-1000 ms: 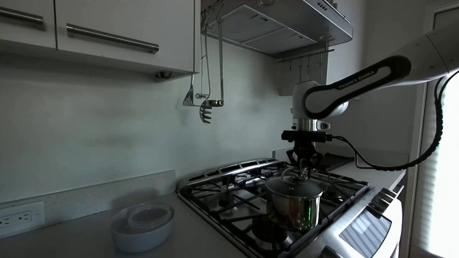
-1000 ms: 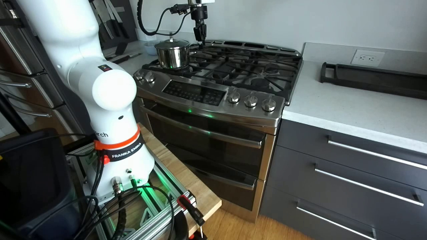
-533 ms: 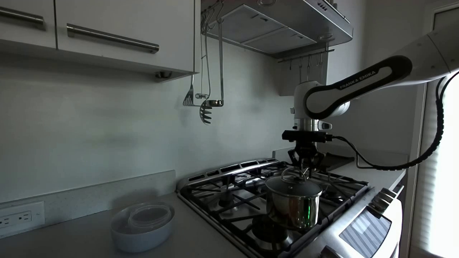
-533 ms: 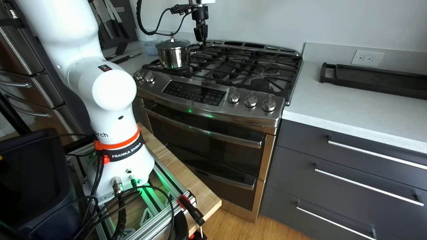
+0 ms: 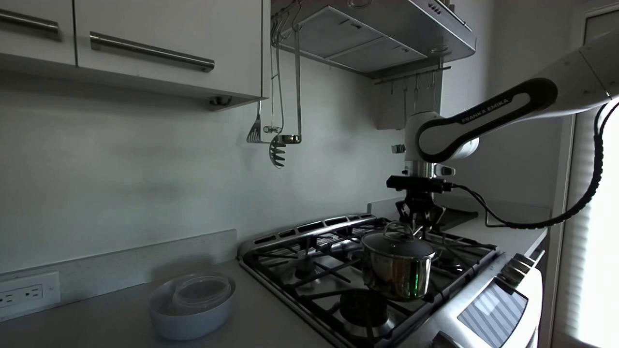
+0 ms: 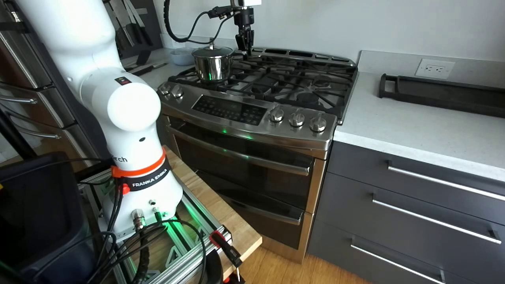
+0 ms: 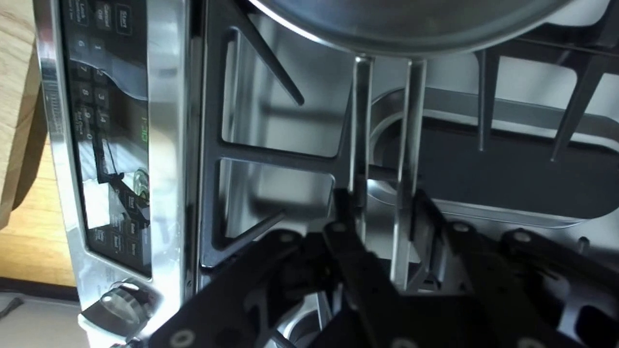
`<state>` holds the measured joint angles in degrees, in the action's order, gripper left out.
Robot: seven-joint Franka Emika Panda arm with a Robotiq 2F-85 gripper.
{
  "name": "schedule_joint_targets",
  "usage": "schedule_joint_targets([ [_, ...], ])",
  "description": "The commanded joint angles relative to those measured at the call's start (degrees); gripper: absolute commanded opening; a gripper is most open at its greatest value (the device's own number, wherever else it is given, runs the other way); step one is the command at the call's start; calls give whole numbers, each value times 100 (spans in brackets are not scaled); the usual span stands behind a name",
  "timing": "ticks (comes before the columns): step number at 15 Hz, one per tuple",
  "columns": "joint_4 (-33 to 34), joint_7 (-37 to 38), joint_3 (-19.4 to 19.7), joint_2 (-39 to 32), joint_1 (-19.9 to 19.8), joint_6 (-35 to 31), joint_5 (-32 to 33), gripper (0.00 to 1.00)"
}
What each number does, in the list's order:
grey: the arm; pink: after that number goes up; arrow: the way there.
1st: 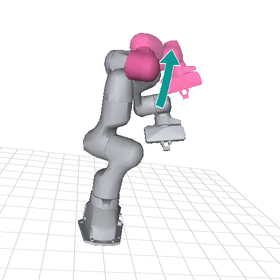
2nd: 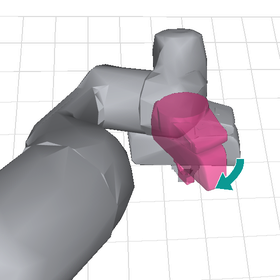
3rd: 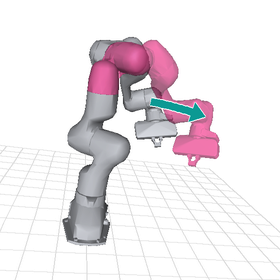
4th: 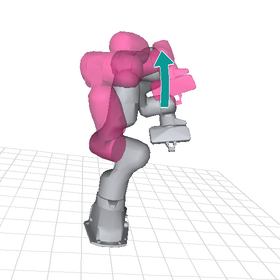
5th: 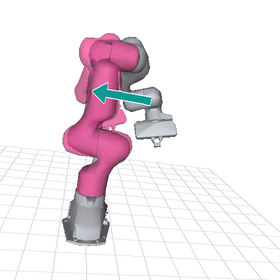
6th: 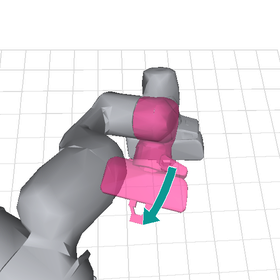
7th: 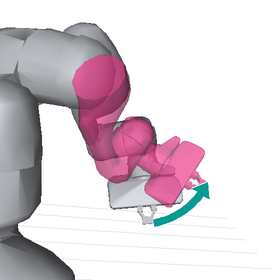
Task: Slide the silver pot to the bottom right cooker on the hob of the stove, pick up the silver pot lid and put it on the hob of the stove
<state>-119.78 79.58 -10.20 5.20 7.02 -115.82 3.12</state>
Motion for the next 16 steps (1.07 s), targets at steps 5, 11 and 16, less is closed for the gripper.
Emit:
schedule_joint_targets([
  [5,-78,-8,61,1,-35,-108,-1,33],
  [11,-58,-12,53,3,-25,-97,0,33],
  [16,-57,-12,53,3,-25,-97,0,33],
])
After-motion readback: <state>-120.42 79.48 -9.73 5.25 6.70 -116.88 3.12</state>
